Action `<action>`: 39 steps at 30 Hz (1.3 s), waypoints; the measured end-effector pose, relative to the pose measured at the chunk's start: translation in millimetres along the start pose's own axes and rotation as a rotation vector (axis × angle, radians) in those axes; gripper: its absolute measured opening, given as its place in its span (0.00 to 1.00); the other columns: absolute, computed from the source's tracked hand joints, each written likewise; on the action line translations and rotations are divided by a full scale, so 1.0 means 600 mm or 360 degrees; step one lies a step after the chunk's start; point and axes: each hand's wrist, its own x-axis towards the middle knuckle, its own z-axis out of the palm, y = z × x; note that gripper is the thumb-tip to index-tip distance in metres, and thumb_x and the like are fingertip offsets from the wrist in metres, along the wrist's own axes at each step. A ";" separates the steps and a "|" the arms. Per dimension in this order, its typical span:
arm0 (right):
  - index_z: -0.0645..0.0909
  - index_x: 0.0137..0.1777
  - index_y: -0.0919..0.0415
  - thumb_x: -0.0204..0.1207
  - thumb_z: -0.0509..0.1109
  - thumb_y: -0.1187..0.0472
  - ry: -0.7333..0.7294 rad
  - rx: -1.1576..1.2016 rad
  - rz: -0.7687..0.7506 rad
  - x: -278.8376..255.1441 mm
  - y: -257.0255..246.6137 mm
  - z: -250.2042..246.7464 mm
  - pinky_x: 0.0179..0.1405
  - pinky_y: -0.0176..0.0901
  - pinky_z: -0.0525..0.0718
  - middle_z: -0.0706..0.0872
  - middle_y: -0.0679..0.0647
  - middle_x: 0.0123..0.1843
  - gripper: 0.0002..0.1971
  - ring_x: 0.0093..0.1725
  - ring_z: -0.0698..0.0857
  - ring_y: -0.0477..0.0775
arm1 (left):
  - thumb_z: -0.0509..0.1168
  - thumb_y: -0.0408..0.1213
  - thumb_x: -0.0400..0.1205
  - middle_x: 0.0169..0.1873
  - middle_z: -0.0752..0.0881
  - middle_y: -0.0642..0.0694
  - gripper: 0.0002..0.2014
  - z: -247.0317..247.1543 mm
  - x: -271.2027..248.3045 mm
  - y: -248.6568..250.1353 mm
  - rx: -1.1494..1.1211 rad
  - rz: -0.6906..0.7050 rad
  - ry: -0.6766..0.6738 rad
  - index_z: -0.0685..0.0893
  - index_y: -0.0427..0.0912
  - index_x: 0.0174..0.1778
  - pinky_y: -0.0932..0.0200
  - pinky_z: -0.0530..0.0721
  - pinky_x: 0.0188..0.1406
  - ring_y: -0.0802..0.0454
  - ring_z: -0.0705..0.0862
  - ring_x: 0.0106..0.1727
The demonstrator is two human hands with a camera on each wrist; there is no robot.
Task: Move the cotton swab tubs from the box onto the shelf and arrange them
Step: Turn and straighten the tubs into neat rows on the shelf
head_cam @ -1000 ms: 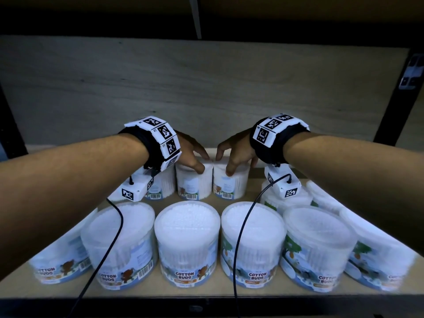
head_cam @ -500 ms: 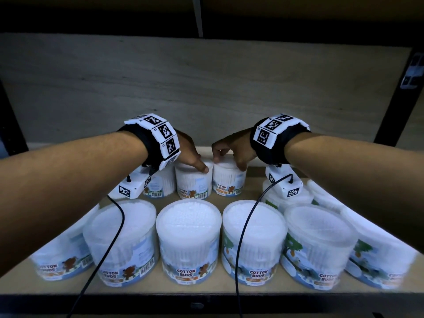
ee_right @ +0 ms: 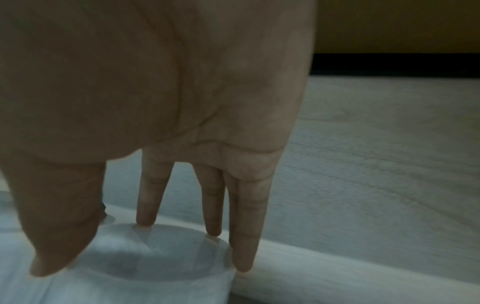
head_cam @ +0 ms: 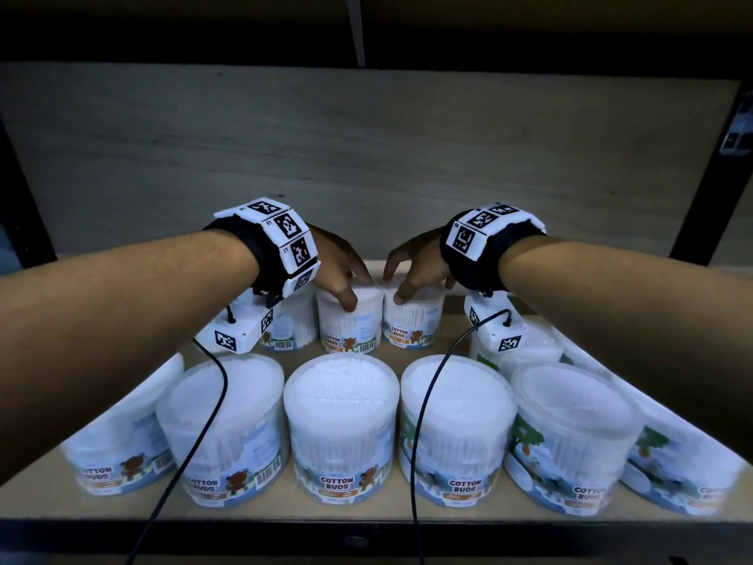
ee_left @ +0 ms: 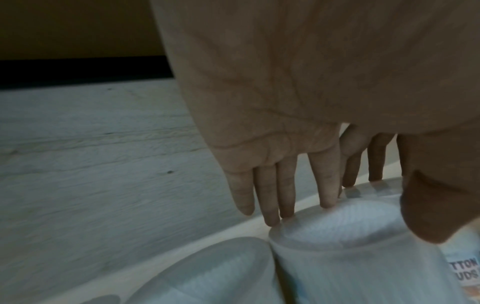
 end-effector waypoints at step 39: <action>0.77 0.67 0.41 0.68 0.82 0.61 -0.0182 -0.0045 0.0014 -0.050 -0.010 -0.003 0.58 0.59 0.89 0.80 0.52 0.56 0.29 0.63 0.82 0.60 | 0.66 0.72 0.70 0.63 0.87 0.50 0.33 0.002 -0.010 0.013 0.0111 -0.0042 0.0039 0.87 0.54 0.63 0.52 0.76 0.71 0.50 0.82 0.66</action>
